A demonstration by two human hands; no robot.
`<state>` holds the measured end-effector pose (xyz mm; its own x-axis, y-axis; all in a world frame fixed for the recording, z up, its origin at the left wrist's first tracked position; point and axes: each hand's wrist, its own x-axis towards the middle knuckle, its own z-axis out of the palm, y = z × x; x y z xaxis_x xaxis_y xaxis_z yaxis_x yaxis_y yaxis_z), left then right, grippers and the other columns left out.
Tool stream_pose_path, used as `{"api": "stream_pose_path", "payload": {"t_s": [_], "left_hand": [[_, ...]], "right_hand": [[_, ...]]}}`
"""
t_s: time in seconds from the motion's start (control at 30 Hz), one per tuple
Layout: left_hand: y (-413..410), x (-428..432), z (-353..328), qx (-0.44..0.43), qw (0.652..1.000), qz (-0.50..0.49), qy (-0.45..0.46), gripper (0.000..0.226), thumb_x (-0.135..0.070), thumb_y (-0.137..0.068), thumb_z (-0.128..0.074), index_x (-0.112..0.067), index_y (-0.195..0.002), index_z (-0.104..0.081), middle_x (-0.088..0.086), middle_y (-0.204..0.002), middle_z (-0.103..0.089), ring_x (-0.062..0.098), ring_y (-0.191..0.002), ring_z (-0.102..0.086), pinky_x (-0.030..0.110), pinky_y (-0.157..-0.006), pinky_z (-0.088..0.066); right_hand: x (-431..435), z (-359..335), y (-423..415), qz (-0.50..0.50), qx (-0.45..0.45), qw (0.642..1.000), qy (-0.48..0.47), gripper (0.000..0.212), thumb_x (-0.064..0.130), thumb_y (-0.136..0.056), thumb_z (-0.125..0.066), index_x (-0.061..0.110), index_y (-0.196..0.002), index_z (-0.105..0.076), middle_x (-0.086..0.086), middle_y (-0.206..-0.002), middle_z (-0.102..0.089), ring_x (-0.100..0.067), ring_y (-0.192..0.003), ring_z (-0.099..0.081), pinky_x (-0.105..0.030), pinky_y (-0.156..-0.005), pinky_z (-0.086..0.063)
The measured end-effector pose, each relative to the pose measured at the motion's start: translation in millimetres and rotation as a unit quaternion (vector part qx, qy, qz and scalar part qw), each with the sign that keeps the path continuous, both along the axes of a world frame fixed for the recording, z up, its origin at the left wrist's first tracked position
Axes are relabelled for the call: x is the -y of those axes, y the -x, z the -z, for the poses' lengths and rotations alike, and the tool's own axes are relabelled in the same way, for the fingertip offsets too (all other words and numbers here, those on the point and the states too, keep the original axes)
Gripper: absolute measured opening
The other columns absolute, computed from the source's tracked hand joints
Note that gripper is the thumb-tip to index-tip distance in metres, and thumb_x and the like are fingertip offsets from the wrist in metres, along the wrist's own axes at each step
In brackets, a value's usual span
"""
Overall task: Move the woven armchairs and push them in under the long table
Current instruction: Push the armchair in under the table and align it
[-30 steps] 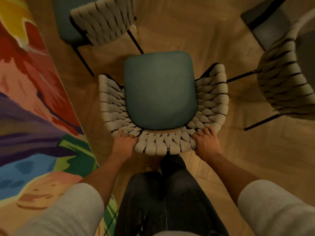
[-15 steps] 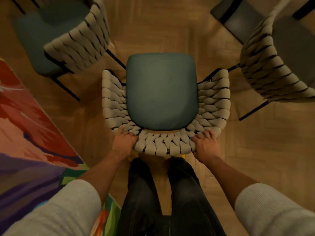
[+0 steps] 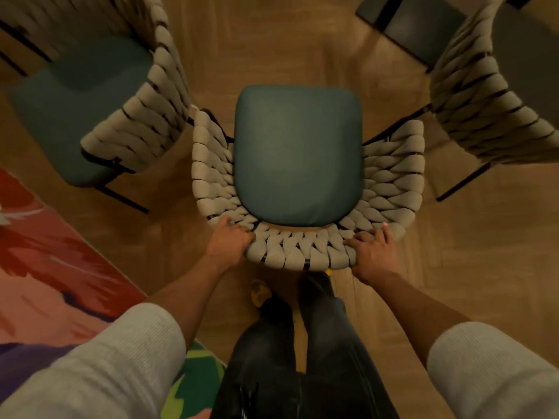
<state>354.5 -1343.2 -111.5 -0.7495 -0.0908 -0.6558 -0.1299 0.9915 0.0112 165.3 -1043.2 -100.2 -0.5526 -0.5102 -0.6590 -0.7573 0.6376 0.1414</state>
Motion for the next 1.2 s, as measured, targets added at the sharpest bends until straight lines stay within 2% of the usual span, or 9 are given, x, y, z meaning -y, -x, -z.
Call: {"api": "stream_pose_path", "payload": {"t_s": [0.17,0.37,0.63,0.8,0.93,1.07,1.2], "left_hand": [[45.2,37.7,2.1,-0.002,1.000,0.005,-0.011,0.042,-0.034,-0.085,-0.060,-0.032,-0.126,-0.061,-0.009,-0.119,-0.066,0.015,-0.114,-0.060,0.043,-0.108,-0.023],[109.3,90.3,3.0,0.018,1.000,0.016,0.000,0.053,-0.038,-0.084,-0.061,-0.036,-0.136,-0.054,-0.010,-0.132,-0.062,0.015,-0.123,-0.057,0.044,-0.109,-0.022],[204.1,142.8,-0.7,0.043,0.999,0.031,0.004,0.062,-0.038,-0.084,-0.066,-0.037,-0.144,-0.049,-0.011,-0.144,-0.055,0.015,-0.132,-0.051,0.045,-0.110,-0.019],[257.3,172.8,1.0,0.042,0.999,0.028,-0.003,0.060,-0.030,-0.087,-0.063,-0.040,-0.145,-0.048,-0.014,-0.150,-0.051,0.012,-0.137,-0.047,0.047,-0.113,-0.017],[295.8,202.0,-1.5,0.040,0.998,0.046,0.000,0.057,-0.033,-0.089,-0.062,-0.042,-0.144,-0.047,-0.016,-0.147,-0.051,0.012,-0.137,-0.045,0.047,-0.114,-0.018],[335.7,237.8,0.4,0.039,0.997,0.060,-0.007,0.055,-0.040,-0.087,-0.064,-0.045,-0.140,-0.050,-0.018,-0.143,-0.054,0.011,-0.133,-0.048,0.048,-0.114,-0.019],[378.7,268.6,2.8,0.023,0.997,0.077,-0.013,0.050,-0.034,-0.089,-0.059,-0.043,-0.138,-0.052,-0.017,-0.140,-0.057,0.011,-0.130,-0.051,0.047,-0.112,-0.019]], "right_hand": [[31.9,-0.8,35.9,0.010,0.014,1.000,0.002,0.065,0.049,-0.079,-0.063,0.046,-0.143,-0.051,0.008,-0.142,-0.056,-0.035,-0.143,-0.034,-0.054,-0.126,0.005],[76.2,-1.2,87.9,0.028,0.012,0.999,0.032,0.061,0.043,-0.076,-0.066,0.035,-0.137,-0.060,0.004,-0.133,-0.062,-0.034,-0.135,-0.044,-0.054,-0.126,0.005],[127.2,-3.5,168.1,0.058,0.025,0.997,0.038,0.058,0.039,-0.082,-0.064,0.030,-0.139,-0.058,0.000,-0.137,-0.059,-0.035,-0.139,-0.038,-0.055,-0.126,0.004],[154.1,-2.5,212.9,0.067,0.027,0.997,0.040,0.063,0.051,-0.080,-0.067,0.032,-0.140,-0.058,0.002,-0.140,-0.058,-0.033,-0.140,-0.037,-0.055,-0.126,0.003],[179.1,-2.0,237.4,0.074,0.022,0.996,0.050,0.062,0.060,-0.079,-0.067,0.033,-0.135,-0.062,0.004,-0.135,-0.060,-0.032,-0.137,-0.040,-0.054,-0.126,0.001],[209.4,1.4,264.1,0.105,0.020,0.993,0.042,0.056,0.052,-0.077,-0.071,0.034,-0.130,-0.064,0.005,-0.132,-0.062,-0.031,-0.135,-0.042,-0.054,-0.126,0.004],[237.0,2.4,298.2,0.131,0.020,0.991,0.026,0.060,0.050,-0.076,-0.073,0.037,-0.134,-0.061,0.006,-0.138,-0.059,-0.031,-0.138,-0.040,-0.054,-0.125,0.007]]}}
